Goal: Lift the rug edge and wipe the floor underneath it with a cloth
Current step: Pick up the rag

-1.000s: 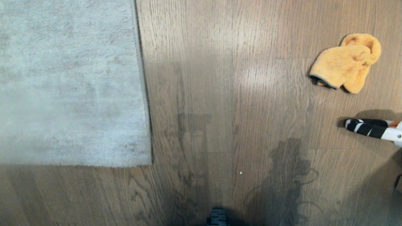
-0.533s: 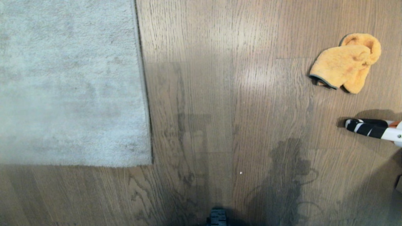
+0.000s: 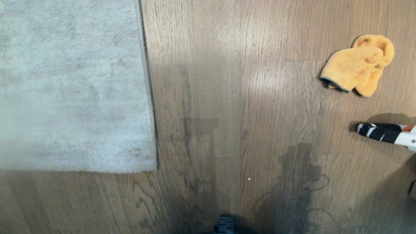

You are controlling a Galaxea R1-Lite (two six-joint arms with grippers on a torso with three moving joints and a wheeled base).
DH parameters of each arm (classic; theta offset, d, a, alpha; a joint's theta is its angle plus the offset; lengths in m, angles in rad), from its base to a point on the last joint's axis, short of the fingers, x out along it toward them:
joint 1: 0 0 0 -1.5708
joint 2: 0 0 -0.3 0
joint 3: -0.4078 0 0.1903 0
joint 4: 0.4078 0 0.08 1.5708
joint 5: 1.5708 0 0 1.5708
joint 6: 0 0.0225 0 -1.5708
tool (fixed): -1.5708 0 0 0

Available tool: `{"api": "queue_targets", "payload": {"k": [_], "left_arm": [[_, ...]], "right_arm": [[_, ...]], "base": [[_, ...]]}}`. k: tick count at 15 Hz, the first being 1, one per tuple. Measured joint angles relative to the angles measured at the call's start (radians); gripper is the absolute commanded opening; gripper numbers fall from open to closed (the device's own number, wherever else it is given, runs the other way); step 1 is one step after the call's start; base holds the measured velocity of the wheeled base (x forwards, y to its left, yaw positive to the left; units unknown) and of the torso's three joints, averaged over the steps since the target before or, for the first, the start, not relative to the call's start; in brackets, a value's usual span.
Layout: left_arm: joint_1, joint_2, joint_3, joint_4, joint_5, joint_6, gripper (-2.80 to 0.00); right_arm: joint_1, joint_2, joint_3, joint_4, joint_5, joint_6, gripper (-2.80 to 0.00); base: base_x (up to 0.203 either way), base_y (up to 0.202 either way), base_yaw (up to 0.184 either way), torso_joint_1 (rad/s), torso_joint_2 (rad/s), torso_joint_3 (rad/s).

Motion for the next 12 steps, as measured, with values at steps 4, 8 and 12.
{"api": "queue_targets", "payload": {"k": [4, 8, 12], "left_arm": [[0.000, 0.000, 0.000, 0.000, 0.000, -0.001, -2.80], [0.000, 0.000, 0.000, 0.000, 0.000, 0.000, -2.80], [0.000, 0.000, 0.000, 0.000, 0.000, 0.000, -2.80]], "right_arm": [[0.000, 0.000, 0.000, 0.000, 0.000, 0.000, -2.80], [0.000, 0.000, 0.000, 0.000, 0.000, 0.000, -2.80], [0.000, 0.000, 0.000, 0.000, 0.000, 0.000, -2.80]], "base": [[0.000, 0.000, 0.000, 0.000, 0.00, 0.000], [0.000, 0.000, 0.000, 0.000, 0.00, 0.000], [0.000, 0.000, 0.000, 0.000, 0.00, 0.000]]}}
